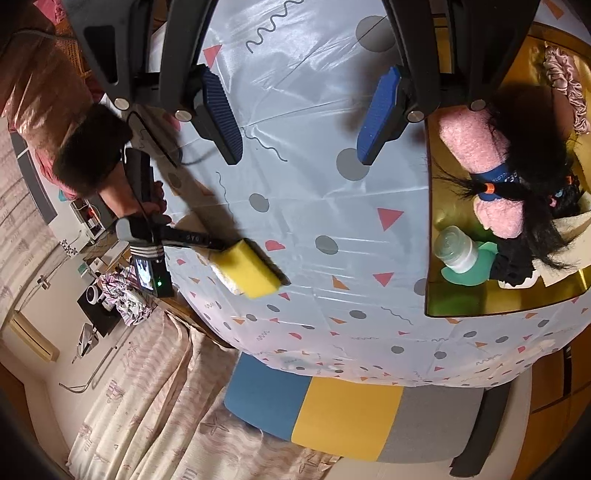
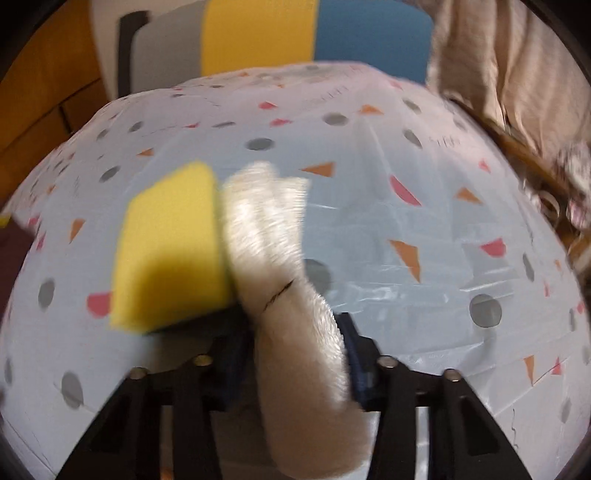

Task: Organize rigid objects
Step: 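Grasp the yellow sponge with the left gripper while the right lifts the white scrubber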

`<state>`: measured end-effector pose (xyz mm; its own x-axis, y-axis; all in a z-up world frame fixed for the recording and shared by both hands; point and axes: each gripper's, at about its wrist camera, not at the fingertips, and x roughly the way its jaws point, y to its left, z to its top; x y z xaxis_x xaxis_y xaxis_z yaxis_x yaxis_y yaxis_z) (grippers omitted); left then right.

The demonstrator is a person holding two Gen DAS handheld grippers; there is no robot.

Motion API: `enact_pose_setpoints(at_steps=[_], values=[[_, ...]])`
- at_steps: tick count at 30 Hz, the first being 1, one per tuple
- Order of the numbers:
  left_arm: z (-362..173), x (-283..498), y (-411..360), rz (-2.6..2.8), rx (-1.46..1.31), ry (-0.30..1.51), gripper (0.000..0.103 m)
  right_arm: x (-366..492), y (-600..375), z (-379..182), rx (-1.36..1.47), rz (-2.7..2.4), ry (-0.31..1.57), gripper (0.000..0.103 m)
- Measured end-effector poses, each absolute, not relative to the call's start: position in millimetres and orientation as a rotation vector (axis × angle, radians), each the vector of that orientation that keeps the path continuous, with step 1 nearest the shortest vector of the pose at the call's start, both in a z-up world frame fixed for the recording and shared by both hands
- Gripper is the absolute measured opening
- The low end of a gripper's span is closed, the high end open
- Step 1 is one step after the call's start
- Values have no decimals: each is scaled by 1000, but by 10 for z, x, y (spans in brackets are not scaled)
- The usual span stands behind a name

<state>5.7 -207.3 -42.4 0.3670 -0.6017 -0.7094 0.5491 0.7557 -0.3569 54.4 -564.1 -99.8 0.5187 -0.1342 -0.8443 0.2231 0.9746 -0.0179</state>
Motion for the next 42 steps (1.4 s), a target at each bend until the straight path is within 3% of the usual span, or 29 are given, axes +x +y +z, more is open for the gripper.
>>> enact_pose_setpoints(at_steps=[7, 14, 24, 29, 42], values=[[-348, 107, -2242, -744, -80, 936, 65, 101, -5411, -884, 222, -261, 936, 35], [-267, 376, -2850, -696, -9, 915, 83, -467, -5395, -1008, 304, -452, 905, 35], [-583, 789, -4023, -697, 168, 975, 84, -527, -5371, -1088, 266, -458, 843, 37], [-616, 931, -4447, -693, 242, 920, 84, -554, -5373, -1093, 274, -457, 830, 37], [-1113, 1173, -4771, -615, 329, 962, 85, -589, -5406, -1104, 306, -446, 806, 37]])
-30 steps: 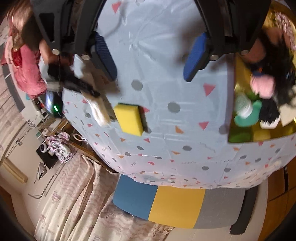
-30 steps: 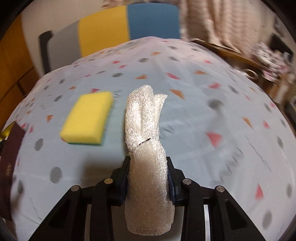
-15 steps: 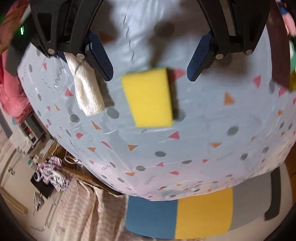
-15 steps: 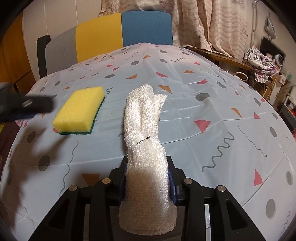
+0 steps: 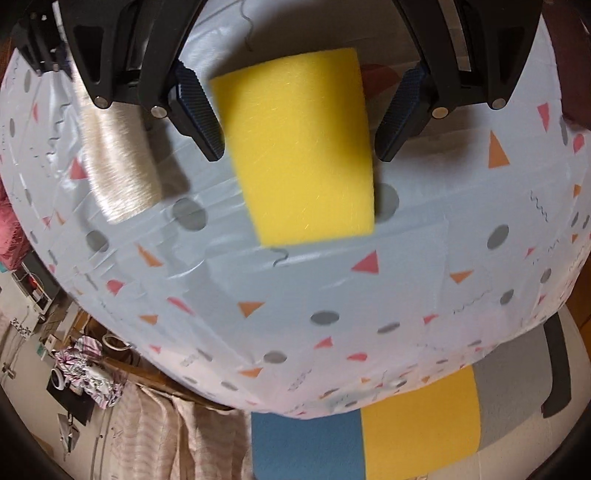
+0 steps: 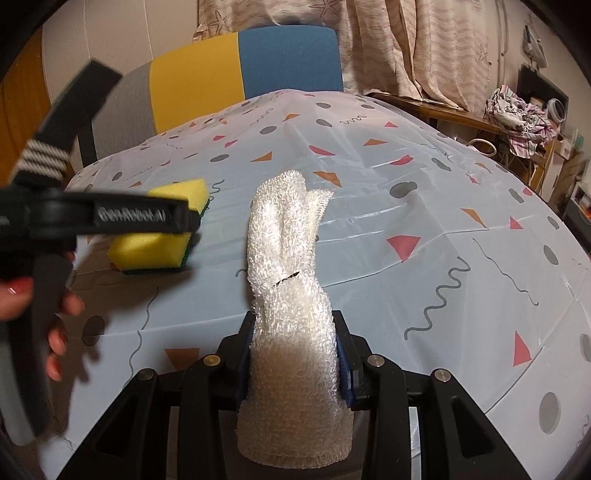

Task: Organize rigid objects
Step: 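Grasp the yellow sponge with the left gripper while the right lifts the white scrubber, then carry the yellow sponge into the tray and release it with the left gripper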

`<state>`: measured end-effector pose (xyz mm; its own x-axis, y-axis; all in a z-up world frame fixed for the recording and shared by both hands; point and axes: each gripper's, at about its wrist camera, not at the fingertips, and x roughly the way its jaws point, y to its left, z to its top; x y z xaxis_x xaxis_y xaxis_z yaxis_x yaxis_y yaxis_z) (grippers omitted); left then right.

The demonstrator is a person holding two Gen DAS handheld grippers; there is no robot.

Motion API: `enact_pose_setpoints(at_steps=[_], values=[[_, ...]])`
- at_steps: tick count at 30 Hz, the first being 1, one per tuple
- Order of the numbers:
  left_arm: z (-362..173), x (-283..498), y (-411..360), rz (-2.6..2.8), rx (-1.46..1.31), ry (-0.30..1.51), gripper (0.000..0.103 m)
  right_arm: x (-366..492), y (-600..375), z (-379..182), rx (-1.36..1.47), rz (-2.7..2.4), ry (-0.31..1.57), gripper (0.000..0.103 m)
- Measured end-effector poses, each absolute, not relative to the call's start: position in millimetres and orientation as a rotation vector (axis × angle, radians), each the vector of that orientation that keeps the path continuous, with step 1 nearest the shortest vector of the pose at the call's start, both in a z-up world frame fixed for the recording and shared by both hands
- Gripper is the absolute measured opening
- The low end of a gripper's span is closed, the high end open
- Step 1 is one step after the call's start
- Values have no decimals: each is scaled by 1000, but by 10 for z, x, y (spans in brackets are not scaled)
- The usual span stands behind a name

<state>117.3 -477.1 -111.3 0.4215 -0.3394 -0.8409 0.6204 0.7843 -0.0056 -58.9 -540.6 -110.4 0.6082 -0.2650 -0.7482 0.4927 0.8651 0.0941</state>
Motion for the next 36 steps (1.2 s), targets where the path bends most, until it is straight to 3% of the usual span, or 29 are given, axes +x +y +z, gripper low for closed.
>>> enact_pose_setpoints(at_steps=[4, 7, 36], values=[[-1201, 1186, -4649, -623, 274, 941, 85, -597, -5418, -1106, 312, -443, 801, 37], [-1202, 1158, -4559, -629, 257, 905, 72, -602, -5414, -1106, 310, -444, 800, 37], [-770, 42, -2757, -703, 1, 909, 71, -552, -5315, -1108, 232, -486, 821, 37]])
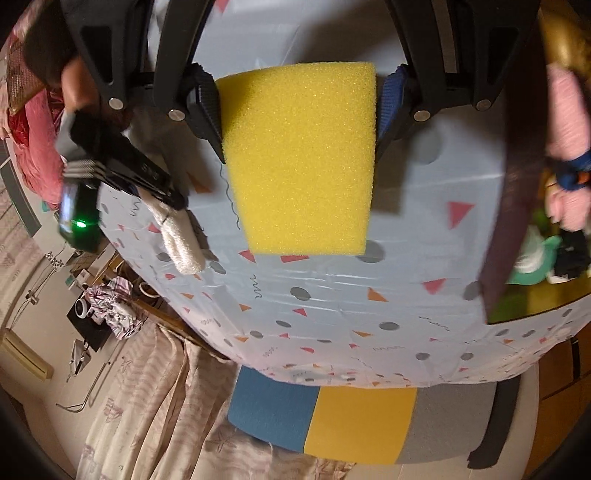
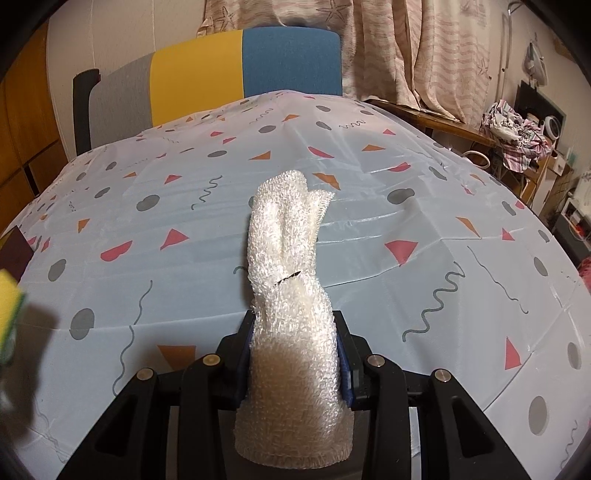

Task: Organize rigid objects
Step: 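Carry the yellow sponge into the tray and release it with the left gripper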

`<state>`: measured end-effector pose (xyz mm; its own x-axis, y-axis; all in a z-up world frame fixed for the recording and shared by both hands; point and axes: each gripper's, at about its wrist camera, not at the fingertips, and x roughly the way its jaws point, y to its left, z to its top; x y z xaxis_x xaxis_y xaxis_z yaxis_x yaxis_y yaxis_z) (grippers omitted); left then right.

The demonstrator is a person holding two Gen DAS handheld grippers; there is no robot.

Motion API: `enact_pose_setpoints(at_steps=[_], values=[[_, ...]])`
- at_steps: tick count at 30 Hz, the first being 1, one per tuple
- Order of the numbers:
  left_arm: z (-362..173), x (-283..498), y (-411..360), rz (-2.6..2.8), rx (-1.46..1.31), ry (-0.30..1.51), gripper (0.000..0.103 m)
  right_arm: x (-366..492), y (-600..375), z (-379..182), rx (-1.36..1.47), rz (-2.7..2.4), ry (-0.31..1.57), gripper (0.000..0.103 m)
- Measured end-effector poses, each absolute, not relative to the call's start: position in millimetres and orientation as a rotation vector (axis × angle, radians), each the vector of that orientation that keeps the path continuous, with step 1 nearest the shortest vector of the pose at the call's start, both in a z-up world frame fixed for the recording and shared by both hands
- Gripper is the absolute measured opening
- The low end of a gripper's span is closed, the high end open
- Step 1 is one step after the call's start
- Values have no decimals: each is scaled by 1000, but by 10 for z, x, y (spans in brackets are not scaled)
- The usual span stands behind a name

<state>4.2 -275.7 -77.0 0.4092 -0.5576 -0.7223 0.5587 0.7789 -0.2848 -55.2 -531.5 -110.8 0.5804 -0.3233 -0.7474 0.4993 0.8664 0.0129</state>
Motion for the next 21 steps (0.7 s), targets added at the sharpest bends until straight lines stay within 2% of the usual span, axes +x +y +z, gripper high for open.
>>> enact_pose_setpoints(at_steps=[13, 21], values=[[-213, -220, -1333, -580, -101, 765, 71, -534, -5280, -1106, 209, -498, 830, 37], [-196, 22, -505, -323, -189, 795, 71, -530, -5255, -1104, 197, -505, 834, 37]])
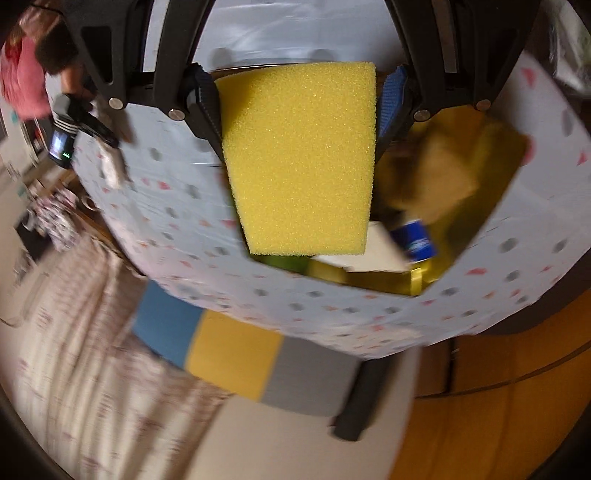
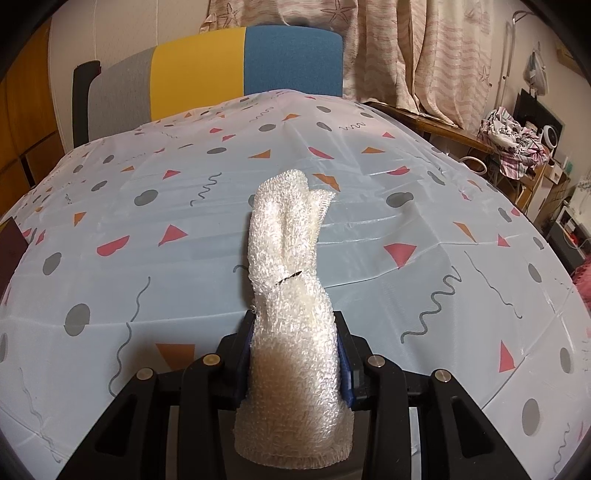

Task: Organize rigid objects
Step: 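Carry the yellow sponge into the tray and release it with the left gripper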

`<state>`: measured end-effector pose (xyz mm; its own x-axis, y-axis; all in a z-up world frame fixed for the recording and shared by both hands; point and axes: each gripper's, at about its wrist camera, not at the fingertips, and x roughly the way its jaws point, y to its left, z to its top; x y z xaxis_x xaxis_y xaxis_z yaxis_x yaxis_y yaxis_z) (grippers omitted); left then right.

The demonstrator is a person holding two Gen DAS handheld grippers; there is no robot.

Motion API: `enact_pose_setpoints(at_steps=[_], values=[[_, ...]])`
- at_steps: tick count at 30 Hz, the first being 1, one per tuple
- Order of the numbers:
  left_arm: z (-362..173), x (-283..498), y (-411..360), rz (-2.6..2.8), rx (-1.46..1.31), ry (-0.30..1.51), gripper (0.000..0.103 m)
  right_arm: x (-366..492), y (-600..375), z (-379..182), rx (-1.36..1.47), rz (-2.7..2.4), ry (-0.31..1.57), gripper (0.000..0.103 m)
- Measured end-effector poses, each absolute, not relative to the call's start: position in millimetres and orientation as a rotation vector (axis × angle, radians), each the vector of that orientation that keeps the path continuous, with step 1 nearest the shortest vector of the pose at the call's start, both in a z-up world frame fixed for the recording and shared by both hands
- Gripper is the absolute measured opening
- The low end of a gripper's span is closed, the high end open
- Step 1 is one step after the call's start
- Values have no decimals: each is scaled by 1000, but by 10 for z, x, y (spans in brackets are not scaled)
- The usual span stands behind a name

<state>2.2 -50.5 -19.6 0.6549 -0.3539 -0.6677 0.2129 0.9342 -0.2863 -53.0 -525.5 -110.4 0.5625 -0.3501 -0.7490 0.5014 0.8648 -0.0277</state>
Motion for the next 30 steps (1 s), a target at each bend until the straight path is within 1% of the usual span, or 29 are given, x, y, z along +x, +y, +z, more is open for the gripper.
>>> enact_pose_setpoints(at_steps=[3, 9, 14, 17, 21, 25, 30], values=[[-252, 106, -334, -264, -161, 830, 71, -525, -5238, -1100, 186, -511, 838, 37], [-507, 517, -302, -211, -113, 954, 71, -518, -5222, -1097, 172, -518, 843, 38], [-584, 823, -366, -196, -105, 929, 71, -508, -5199, -1096, 156, -526, 848, 38], [-642, 992, -383, -188, -119, 957, 71, -507, -5196, -1095, 154, -527, 848, 38], [-626, 886, -347, -160, -120, 952, 72, -506, -5195, -1095, 153, -528, 849, 38], [-640, 706, -293, -129, -89, 973, 80, -505, -5194, -1094, 154, -528, 849, 38], [-606, 492, -204, -137, -91, 943, 81, -507, -5187, -1095, 147, -531, 851, 38]])
